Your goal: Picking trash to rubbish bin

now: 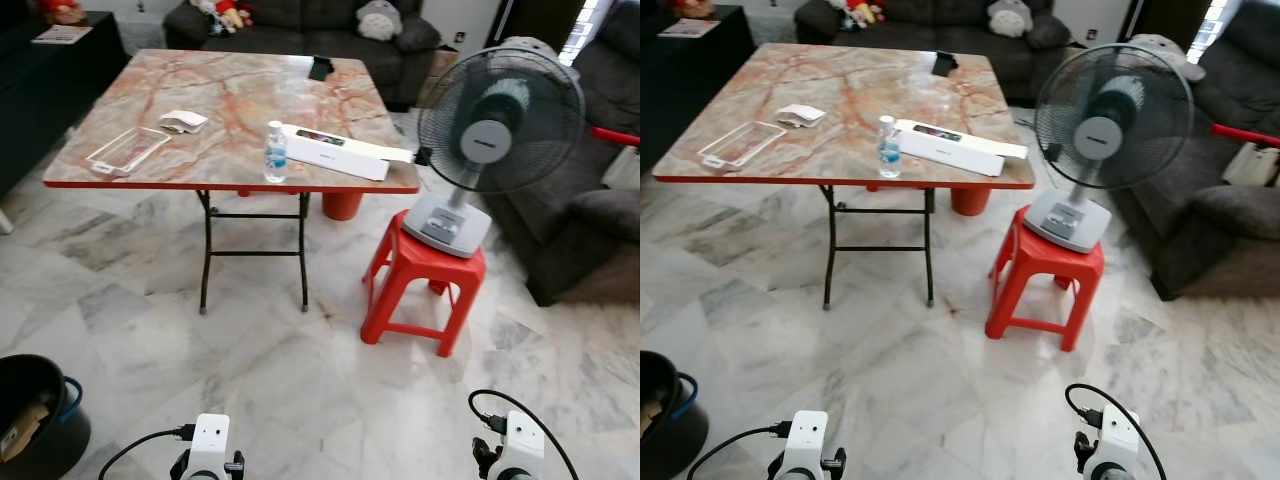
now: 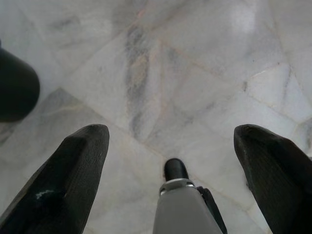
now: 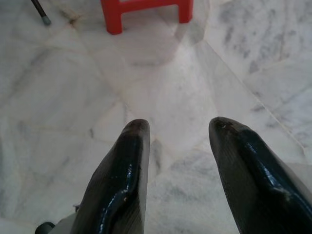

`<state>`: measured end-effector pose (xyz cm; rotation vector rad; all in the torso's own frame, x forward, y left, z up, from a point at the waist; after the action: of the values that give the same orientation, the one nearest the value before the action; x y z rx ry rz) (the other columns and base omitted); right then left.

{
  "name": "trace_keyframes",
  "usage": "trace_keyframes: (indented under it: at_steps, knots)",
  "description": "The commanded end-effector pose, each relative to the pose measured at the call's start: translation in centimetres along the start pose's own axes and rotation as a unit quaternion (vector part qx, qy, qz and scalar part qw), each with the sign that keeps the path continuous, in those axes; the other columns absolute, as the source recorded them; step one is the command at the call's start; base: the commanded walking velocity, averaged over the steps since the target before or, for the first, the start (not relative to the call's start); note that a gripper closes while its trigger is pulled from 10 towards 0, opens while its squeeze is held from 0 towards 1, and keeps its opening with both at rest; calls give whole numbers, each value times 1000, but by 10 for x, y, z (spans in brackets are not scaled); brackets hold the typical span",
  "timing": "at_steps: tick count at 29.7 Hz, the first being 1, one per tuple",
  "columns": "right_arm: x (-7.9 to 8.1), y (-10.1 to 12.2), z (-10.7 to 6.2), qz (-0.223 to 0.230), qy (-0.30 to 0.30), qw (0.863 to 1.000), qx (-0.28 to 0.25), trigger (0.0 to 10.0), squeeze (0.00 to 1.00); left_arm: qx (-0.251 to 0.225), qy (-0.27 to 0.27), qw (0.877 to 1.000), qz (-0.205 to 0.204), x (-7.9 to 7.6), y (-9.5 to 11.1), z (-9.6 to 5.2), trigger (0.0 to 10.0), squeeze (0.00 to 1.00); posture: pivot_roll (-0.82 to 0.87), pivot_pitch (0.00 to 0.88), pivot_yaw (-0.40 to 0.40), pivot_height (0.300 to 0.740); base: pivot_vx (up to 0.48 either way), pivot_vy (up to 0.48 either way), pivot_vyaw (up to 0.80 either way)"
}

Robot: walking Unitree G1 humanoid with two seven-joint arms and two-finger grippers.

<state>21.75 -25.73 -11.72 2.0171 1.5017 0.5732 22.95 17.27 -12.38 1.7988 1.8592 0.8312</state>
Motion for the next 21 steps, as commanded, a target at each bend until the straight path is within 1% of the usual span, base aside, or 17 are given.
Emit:
trace_keyframes:
  at_steps: [1,2,3,5,7,11,15,17,18,19,21]
  knots:
    - [3,22,3,2,5,999,-32,10000,0,-12,-6,1000,8,-4,10,2,10000,0,-50,38,-88,740,0,0,0]
    - [10,35,5,-10,17,999,-50,10000,0,-19,-6,1000,7,-3,15,3,10000,0,-51,37,-84,740,0,0,0]
    - [17,44,6,-19,29,998,-60,10000,0,-21,-6,1000,8,-3,17,3,10000,0,-52,37,-83,740,0,0,0]
    - [26,54,7,-16,48,996,-72,10000,0,-22,-6,1000,8,-3,18,4,10000,0,-54,34,-78,740,0,0,0]
    - [35,66,8,-28,63,994,-86,10000,0,-25,-6,1000,9,-2,20,4,10000,0,-55,33,-75,740,0,0,0]
    - [45,82,9,-31,77,991,-102,10000,0,-35,-7,999,7,-3,27,5,10000,0,-43,26,-72,740,0,0,0]
    - [44,77,9,-32,71,993,-94,10000,0,-36,-5,999,7,-1,29,6,10000,0,-33,17,-60,740,0,0,0]
    - [41,72,10,-30,63,994,-86,10000,0,-37,-6,999,10,-1,29,6,10000,0,-32,11,-49,740,0,0,0]
    - [39,68,9,-27,59,994,-82,10000,0,-37,-7,999,13,0,29,6,10000,0,-32,9,-43,740,0,0,0]
    - [37,59,9,-22,55,996,-72,10000,0,-37,-7,999,18,1,29,6,10000,0,-30,6,-32,740,0,0,0]
    - [34,48,8,-16,51,997,-60,10000,0,-37,-8,999,23,2,30,6,10000,0,-31,3,-24,740,0,0,0]
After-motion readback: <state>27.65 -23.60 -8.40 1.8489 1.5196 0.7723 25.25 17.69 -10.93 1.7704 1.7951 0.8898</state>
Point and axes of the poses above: a point about 5 cm out from each wrist's last joint towards the gripper, its own z axis pointing out of the wrist towards the gripper, its own y axis along the axis of the wrist's last joint, x = y × z, the point moved 6 cm from there along z, pointing out of the wrist towards the gripper, and after that the axes turned 4 degrees about -z, right-handed, at the moved point
